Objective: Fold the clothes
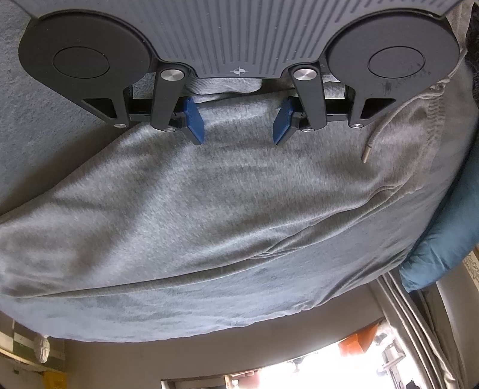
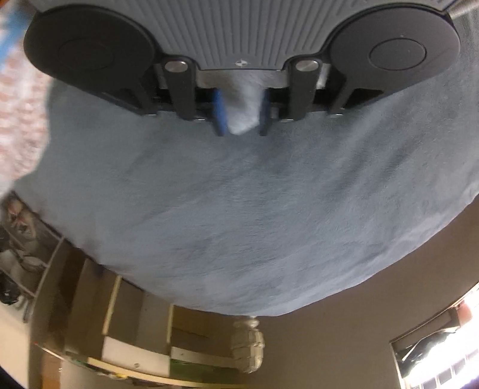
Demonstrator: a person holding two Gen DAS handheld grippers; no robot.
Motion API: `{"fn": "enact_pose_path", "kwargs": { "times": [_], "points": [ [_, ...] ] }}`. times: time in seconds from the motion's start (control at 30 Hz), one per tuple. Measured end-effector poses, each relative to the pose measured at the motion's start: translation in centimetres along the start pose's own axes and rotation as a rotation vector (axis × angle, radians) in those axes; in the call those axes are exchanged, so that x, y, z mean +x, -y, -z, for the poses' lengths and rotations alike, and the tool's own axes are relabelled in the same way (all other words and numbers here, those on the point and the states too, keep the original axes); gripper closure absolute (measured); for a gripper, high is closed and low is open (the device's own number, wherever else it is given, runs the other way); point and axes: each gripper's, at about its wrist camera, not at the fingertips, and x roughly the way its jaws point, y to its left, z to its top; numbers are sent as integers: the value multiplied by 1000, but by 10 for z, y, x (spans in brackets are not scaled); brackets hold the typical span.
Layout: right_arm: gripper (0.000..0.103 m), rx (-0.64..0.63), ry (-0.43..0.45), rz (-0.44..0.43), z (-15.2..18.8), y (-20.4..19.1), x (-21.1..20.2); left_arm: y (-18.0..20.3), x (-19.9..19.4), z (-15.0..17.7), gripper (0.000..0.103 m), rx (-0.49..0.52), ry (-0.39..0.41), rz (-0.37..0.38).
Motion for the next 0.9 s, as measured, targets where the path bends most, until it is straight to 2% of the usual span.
{"fn": "enact_pose_path", "kwargs": {
  "times": [0.13,0.33,0.43,0.67,0.77,0.8,0.83,0.9],
  "points": [
    [70,-49,-62,20,10,12,-6,3,0,0,52,12,3,-9],
    [68,-236,-128,9,28,9,-9,5,0,0,52,31,10,-22],
    [61,-245,-162,-8,24,13,0,6,0,0,52,29,12,-26],
    [61,-283,-207,-82,27,14,1,7,1,0,52,25,13,-29],
    [74,-346,-197,-64,36,12,1,7,1,1,52,29,16,-32],
    [89,-362,-184,-57,39,11,-1,7,0,1,52,29,17,-32],
    [96,-377,-169,-49,40,10,-3,7,0,1,52,29,17,-32],
    [97,-429,-109,10,44,6,-10,7,0,1,52,30,17,-31]
  ]
}}
